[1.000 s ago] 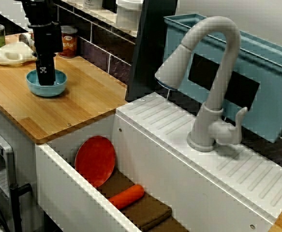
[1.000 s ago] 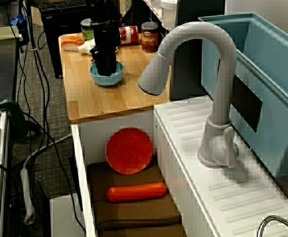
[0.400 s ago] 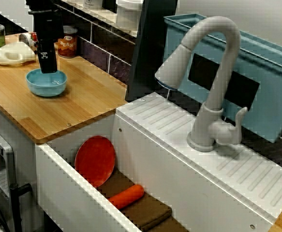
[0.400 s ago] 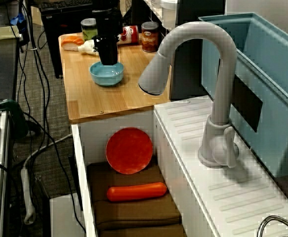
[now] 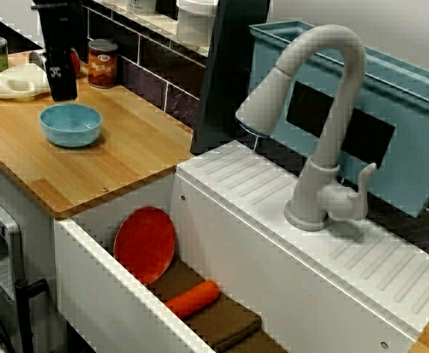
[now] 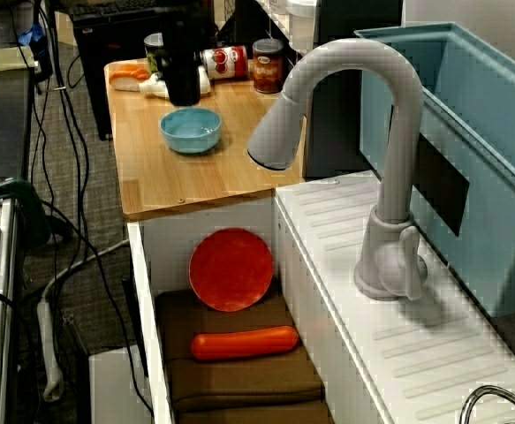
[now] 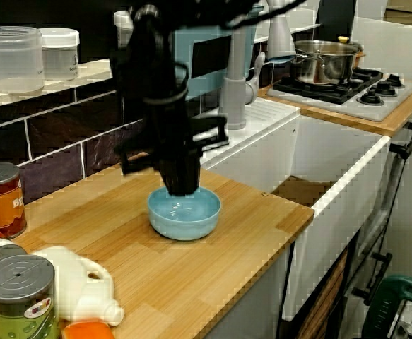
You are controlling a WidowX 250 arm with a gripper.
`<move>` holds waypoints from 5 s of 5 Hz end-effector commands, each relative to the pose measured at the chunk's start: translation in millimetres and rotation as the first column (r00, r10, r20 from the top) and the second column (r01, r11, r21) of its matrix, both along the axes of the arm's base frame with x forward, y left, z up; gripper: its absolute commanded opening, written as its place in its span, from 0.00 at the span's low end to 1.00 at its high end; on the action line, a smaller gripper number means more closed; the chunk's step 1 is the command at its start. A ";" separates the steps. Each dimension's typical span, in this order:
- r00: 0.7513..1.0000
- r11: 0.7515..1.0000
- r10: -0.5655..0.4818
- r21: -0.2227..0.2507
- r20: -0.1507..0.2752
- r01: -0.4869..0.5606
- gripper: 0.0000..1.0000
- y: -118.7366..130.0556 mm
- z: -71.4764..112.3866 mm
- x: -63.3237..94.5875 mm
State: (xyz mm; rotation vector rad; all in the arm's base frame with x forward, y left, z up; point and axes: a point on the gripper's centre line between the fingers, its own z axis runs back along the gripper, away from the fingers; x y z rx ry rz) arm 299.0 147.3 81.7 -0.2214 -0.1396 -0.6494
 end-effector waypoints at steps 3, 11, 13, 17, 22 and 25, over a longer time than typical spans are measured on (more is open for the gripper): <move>0.991 0.994 0.079 0.072 0.107 -0.087 1.00 20.7 27.0 -2.7; 0.887 0.897 0.441 -0.049 0.133 -0.439 1.00 25.7 -2.7 -3.5; 0.883 0.893 0.449 -0.055 0.137 -0.446 1.00 26.4 -11.0 -4.4; 0.878 0.884 0.465 -0.020 0.112 -0.466 0.00 24.8 -36.8 4.1; 0.939 0.938 0.344 -0.052 0.014 -0.343 0.00 1.4 -19.7 17.5; 0.925 0.934 0.357 -0.060 0.130 -0.352 0.00 -45.2 -18.5 14.3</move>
